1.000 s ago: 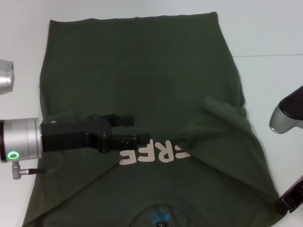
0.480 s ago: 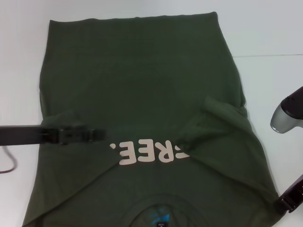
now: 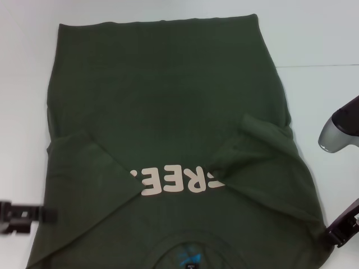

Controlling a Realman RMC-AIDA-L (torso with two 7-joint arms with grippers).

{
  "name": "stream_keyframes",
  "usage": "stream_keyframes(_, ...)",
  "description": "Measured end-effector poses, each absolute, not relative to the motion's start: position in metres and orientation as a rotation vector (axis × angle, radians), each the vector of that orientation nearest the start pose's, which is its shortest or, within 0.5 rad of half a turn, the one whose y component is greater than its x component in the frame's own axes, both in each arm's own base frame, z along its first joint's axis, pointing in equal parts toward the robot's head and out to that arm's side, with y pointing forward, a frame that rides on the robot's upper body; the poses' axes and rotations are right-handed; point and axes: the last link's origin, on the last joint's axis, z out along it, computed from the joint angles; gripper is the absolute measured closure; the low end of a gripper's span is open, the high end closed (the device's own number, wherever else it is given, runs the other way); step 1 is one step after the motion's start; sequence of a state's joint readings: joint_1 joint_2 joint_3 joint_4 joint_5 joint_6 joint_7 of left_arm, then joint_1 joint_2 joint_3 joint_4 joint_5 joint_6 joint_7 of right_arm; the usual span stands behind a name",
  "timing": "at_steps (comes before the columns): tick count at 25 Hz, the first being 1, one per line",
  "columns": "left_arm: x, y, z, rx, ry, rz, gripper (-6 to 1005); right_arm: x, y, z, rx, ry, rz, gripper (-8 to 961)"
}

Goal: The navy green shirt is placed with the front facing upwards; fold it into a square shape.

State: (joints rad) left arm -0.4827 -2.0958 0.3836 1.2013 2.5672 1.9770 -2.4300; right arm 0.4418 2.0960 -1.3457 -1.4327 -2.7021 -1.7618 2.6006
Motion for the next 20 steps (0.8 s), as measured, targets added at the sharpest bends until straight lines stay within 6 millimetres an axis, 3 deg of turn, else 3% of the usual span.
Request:
stream_keyframes(7,-0.316,0.255,0.090,-2.098,-2.132,-0.067,64,0.231,0.306,0.017,-2.505,1.196,-0.713,922)
stream_keyframes(20,-0.329,0.260,0.071,-2.052,-2.195,-0.016,89,0.227,0.308,0.017,-2.523,1.171,-0.715,923)
